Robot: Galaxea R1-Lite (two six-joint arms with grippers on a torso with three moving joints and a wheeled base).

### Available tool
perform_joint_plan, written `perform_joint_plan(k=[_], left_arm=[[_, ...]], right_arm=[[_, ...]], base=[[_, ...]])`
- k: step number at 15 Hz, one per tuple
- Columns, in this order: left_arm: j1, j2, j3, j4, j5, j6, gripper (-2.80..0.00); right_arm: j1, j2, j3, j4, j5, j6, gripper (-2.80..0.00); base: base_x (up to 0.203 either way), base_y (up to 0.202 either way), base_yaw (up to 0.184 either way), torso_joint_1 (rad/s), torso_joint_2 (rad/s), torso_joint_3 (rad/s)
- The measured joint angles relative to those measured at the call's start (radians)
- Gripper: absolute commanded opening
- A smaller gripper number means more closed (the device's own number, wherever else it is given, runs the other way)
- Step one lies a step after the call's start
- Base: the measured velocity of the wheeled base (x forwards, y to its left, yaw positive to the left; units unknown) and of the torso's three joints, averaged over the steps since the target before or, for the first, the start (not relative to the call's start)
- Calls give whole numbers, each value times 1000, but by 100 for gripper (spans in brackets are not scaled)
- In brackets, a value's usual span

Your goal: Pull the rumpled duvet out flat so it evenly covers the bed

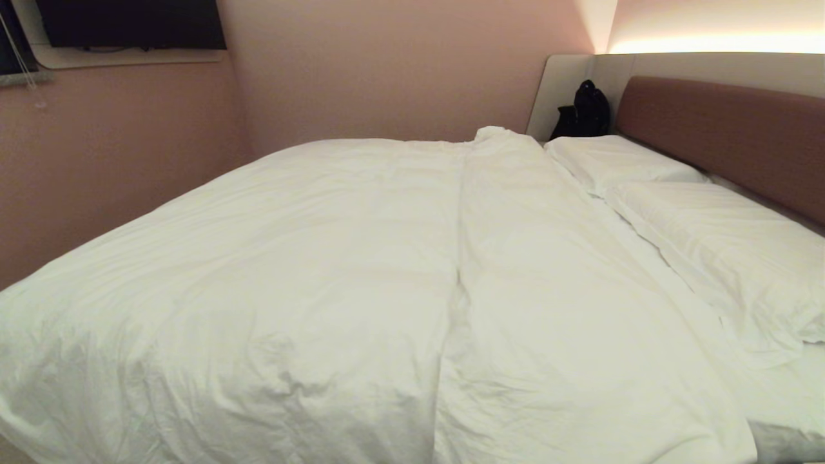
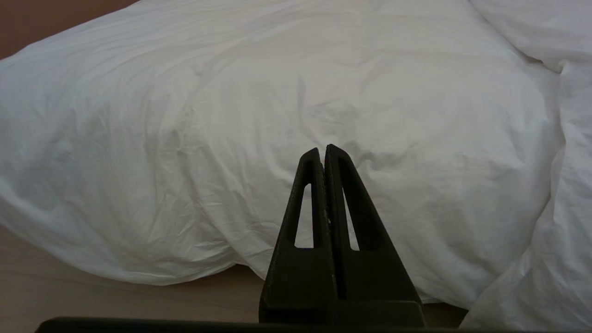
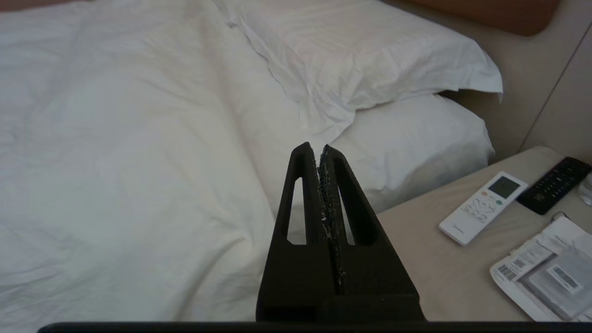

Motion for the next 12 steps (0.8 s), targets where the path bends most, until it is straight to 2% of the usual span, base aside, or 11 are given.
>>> perform_joint_plan(k=[5, 12], left_arm=[[0, 0, 0, 0, 0, 0, -280], [0, 0, 0, 0, 0, 0, -280]], right_arm=[[0, -188, 42, -3, 72, -51, -280], [0, -239, 77, -93, 239, -81, -280]], base=[[0, 0, 0, 0, 0, 0], [0, 0, 0, 0, 0, 0]])
